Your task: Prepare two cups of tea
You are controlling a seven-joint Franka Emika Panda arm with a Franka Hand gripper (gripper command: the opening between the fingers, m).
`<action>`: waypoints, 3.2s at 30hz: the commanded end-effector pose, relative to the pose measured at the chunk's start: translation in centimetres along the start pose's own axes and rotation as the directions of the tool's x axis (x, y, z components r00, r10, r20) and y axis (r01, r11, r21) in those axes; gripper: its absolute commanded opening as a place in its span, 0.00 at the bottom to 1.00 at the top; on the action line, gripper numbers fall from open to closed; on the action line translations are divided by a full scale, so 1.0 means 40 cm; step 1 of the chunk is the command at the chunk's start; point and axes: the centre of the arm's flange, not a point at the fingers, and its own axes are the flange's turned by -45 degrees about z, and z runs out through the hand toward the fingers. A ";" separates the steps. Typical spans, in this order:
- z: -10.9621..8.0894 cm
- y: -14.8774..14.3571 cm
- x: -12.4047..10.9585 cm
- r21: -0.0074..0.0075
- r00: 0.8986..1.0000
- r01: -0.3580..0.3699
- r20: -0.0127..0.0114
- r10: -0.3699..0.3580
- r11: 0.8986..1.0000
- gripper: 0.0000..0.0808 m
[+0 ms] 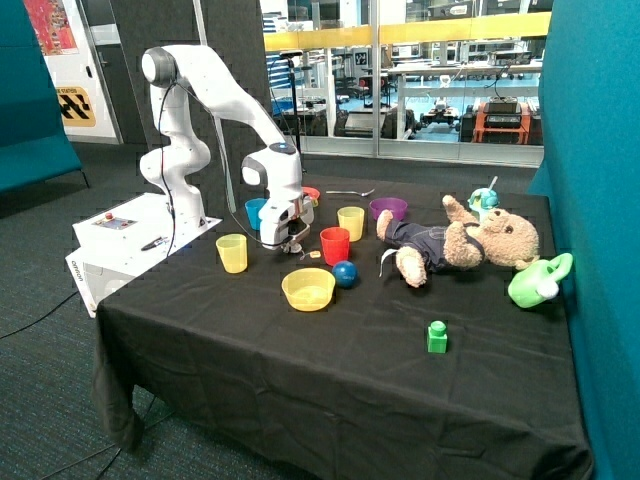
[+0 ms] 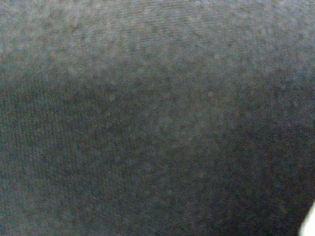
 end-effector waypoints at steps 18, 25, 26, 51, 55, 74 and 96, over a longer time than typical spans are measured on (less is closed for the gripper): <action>-0.005 0.008 -0.022 -0.001 1.000 0.004 0.002 -0.004 1.000 0.00; -0.029 -0.008 -0.025 -0.001 1.000 0.031 0.002 -0.031 1.000 0.00; -0.037 -0.012 -0.025 -0.001 0.999 0.035 0.002 -0.035 0.999 0.00; -0.257 -0.089 -0.026 -0.001 0.967 0.256 0.002 -0.256 0.967 0.00; -0.291 -0.084 -0.041 -0.001 0.961 0.276 0.002 -0.276 0.961 0.00; -0.375 0.068 -0.124 -0.001 0.970 0.243 0.002 -0.243 0.970 0.00; -0.377 0.293 -0.183 -0.001 0.994 0.106 0.002 -0.106 0.994 0.00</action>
